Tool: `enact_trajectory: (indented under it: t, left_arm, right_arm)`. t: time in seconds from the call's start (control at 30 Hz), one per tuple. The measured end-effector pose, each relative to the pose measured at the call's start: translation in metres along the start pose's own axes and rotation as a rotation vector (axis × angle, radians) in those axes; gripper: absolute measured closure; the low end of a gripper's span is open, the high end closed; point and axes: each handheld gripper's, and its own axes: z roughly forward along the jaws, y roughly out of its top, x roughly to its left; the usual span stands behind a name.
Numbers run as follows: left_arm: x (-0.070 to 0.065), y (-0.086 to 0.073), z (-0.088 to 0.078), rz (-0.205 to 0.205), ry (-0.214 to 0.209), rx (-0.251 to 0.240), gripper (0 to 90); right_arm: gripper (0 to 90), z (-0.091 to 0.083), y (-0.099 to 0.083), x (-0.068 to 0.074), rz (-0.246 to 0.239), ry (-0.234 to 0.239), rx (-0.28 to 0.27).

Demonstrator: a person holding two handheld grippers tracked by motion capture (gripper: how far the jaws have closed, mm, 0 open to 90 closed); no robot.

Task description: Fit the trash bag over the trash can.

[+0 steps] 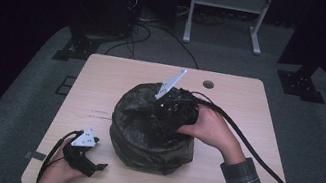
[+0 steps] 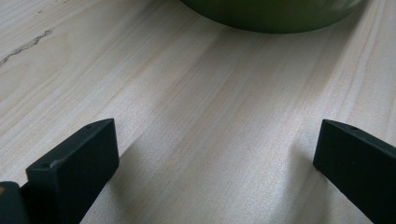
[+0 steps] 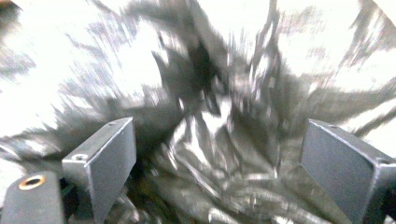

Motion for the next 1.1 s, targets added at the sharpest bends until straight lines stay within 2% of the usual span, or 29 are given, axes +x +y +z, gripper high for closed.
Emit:
enact_trajectory:
  t: [0.17, 0.33, 0.4, 0.47, 0.63, 0.8, 0.97, 1.1]
  left_arm:
    - [0.000, 0.000, 0.000, 0.000, 0.000, 0.000, 0.0]
    - [0.000, 0.000, 0.000, 0.000, 0.000, 0.001, 0.0]
    - [0.000, 0.000, 0.000, 0.000, 0.000, 0.001, 0.0]
    - [0.000, 0.000, 0.000, 0.000, 0.000, 0.000, 0.0]
    - [0.000, 0.000, 0.000, 0.000, 0.000, 0.000, 0.0]
    - [0.000, 0.000, 0.000, 0.001, 0.000, 0.000, 0.0]
    - [0.000, 0.000, 0.000, 0.001, 0.000, 0.000, 0.0]
    - [0.000, 0.000, 0.000, 0.002, 0.001, 0.000, 0.0]
  right_arm:
    - [9.4, -0.001, 0.017, 0.002, -0.014, 0.000, -0.039]
    - [9.4, 0.018, 0.035, 0.001, -0.023, 0.009, -0.028]
    - [9.4, 0.028, 0.039, -0.003, -0.014, 0.029, -0.038]
    - [9.4, 0.039, 0.042, -0.005, -0.004, 0.026, 0.002]
    - [9.4, 0.061, 0.048, -0.007, -0.006, 0.048, 0.022]
    - [9.3, 0.078, 0.045, -0.010, 0.002, 0.056, 0.073]
    - [9.3, 0.084, 0.047, -0.009, -0.002, 0.063, 0.083]
    - [9.3, 0.077, 0.047, -0.009, -0.005, 0.048, 0.064]
